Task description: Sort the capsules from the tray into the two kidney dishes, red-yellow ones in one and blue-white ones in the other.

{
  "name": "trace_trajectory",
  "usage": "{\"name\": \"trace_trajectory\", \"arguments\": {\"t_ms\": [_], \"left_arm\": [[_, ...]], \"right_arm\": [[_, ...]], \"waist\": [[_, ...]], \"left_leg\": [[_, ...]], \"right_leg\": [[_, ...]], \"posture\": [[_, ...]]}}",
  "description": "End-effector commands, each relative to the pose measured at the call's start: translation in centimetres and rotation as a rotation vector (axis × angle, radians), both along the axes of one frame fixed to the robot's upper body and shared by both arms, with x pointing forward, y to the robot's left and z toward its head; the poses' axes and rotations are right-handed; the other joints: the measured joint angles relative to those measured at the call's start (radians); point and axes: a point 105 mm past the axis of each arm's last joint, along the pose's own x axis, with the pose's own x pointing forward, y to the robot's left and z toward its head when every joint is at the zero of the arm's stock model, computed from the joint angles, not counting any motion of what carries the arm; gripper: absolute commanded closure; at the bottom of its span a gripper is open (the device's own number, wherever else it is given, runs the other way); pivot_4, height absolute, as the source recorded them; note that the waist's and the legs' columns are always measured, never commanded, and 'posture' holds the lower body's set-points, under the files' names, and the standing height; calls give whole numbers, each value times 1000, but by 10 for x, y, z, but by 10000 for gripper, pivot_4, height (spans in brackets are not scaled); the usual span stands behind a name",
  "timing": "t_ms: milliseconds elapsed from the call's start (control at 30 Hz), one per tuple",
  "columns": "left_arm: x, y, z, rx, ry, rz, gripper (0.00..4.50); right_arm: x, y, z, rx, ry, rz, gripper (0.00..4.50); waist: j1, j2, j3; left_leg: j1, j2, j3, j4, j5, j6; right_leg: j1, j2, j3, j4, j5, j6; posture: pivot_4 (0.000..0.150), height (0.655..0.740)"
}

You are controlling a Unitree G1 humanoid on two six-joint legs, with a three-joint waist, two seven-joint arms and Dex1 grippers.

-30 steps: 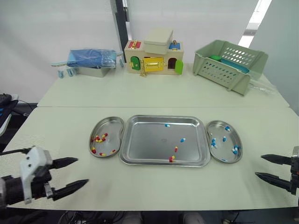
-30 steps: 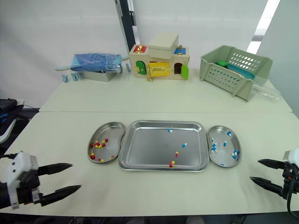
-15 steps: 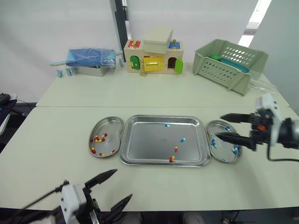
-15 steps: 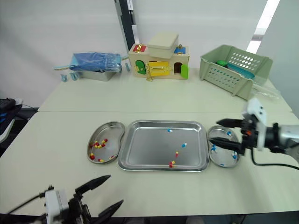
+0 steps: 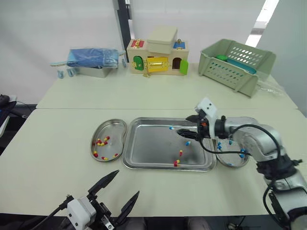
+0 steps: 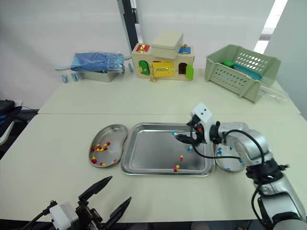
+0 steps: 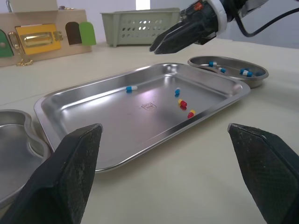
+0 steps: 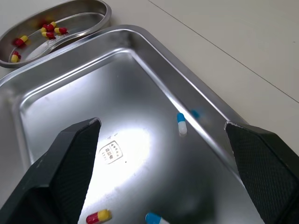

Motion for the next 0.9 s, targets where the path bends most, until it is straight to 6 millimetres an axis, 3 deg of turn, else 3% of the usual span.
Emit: {"name": "trace_trajectory", "arguments": {"t_ms": [33,367,467,567,900], "left_arm": [[-4,-3,2,-9,-14,14,378],[-4,3,-1,-5,-6,50,378],[-4,5,-2,2,-7,51,0],[-4,6,-2,3,-9,51,0],[-2,9,-4,11,-2,48,0]], "right_arm": [[4,13,5,-16,-59,32,0],[20,41,-11,-26,-43,20,0],[25,40,-16,-41,-48,8,5911],[26,40,-18,-46,-57,14,15470],[31,38,-36,-88,-44,-1,15470]], "waist": [[0,0,0],[-14,1,0],[-14,1,1],[-15,1,1],[-16,1,1]], "left_leg": [[0,0,0,0,0,0],[-1,0,1,0,0,0],[-1,0,1,0,0,0],[-1,0,1,0,0,0],[-1,0,1,0,0,0]], "right_leg": [[0,0,0,0,0,0],[-4,0,1,3,0,0],[-4,0,2,3,0,0],[-5,0,2,3,0,0],[-5,0,2,4,0,0]], "posture": [[1500,7400],[1500,7400],[1500,7400],[1500,7400],[1500,7400]]}}
